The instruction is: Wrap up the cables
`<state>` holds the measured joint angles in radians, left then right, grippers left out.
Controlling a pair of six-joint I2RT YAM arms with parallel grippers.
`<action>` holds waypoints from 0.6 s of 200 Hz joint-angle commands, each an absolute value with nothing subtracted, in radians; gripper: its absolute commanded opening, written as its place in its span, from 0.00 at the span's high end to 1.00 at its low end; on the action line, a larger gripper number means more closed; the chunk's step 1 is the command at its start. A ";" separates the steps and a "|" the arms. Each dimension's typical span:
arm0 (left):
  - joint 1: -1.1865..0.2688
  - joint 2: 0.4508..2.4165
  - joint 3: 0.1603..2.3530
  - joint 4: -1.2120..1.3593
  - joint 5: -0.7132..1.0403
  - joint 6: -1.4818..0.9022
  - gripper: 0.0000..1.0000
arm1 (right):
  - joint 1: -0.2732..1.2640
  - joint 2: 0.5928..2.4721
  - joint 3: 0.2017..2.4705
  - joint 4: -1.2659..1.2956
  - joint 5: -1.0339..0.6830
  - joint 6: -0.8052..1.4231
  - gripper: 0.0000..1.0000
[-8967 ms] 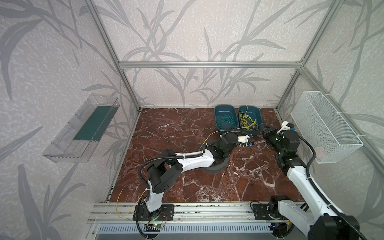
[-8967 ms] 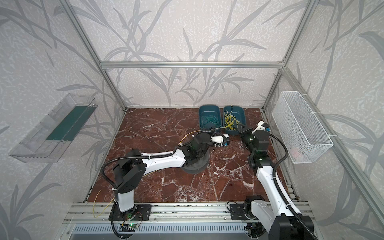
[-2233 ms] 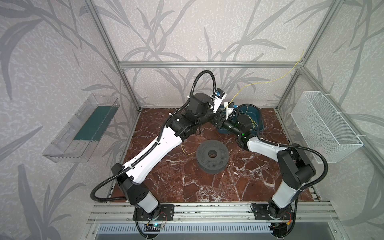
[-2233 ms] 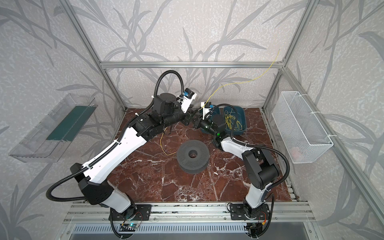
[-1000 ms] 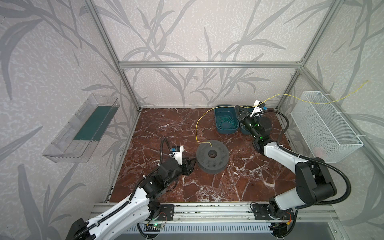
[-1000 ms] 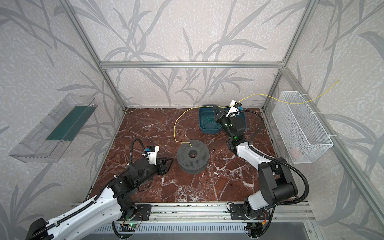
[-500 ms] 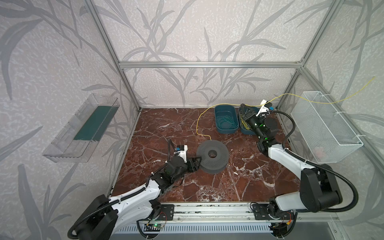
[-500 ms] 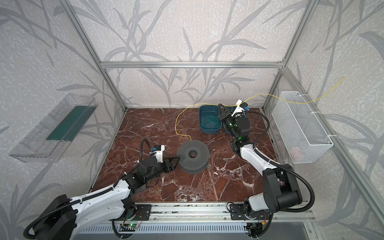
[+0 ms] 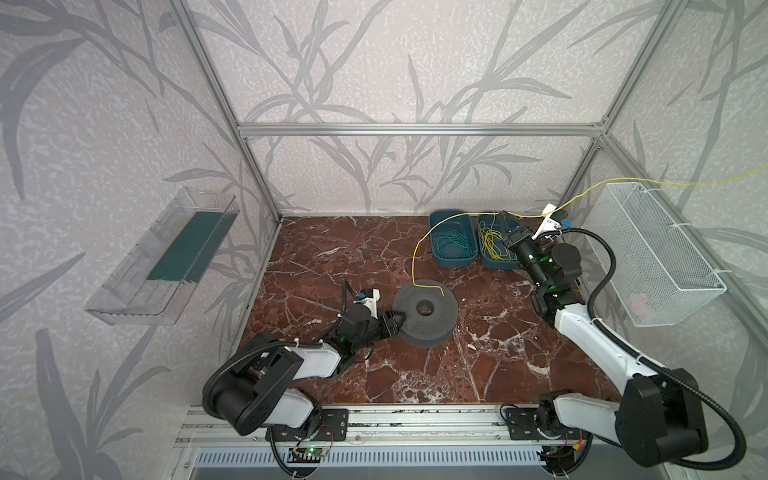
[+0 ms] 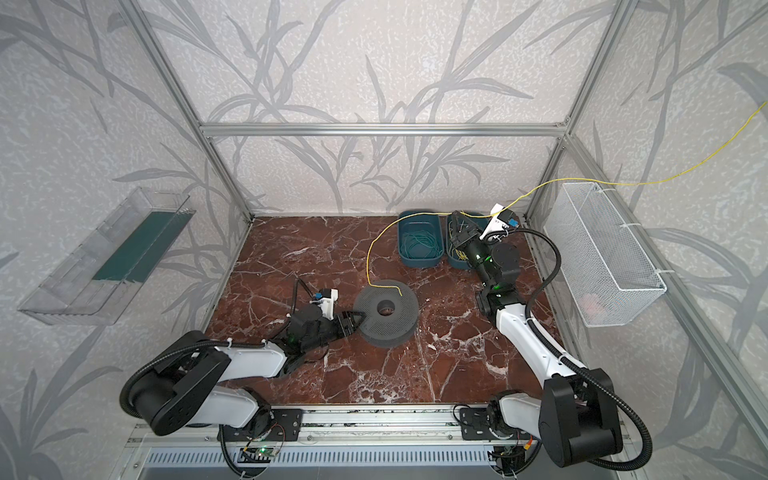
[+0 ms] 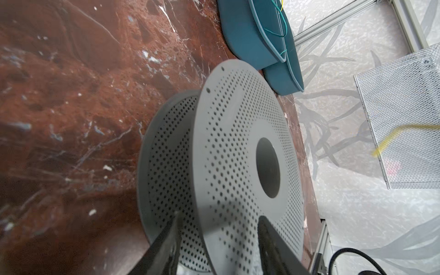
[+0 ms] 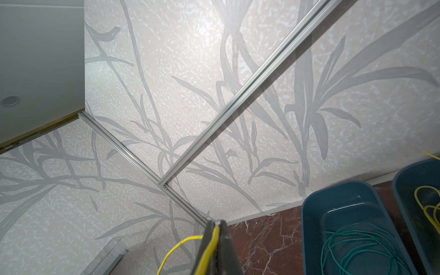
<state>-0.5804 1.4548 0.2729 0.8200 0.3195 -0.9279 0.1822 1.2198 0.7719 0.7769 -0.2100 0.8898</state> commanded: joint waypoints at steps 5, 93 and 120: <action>-0.565 1.543 0.281 1.064 0.394 -0.988 0.56 | 0.175 1.181 0.772 0.763 -0.225 0.862 1.00; -0.491 1.739 0.261 1.382 0.436 -1.108 1.00 | 0.142 1.142 0.764 0.752 -0.249 0.868 1.00; -0.461 1.566 0.272 1.196 0.432 -1.072 1.00 | 0.134 1.129 0.755 0.752 -0.249 0.881 1.00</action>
<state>-0.4942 1.6779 0.2787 1.3777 0.4686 -1.1477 0.1432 1.1641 0.7670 0.7277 -0.2390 0.8818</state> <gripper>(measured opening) 0.058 0.048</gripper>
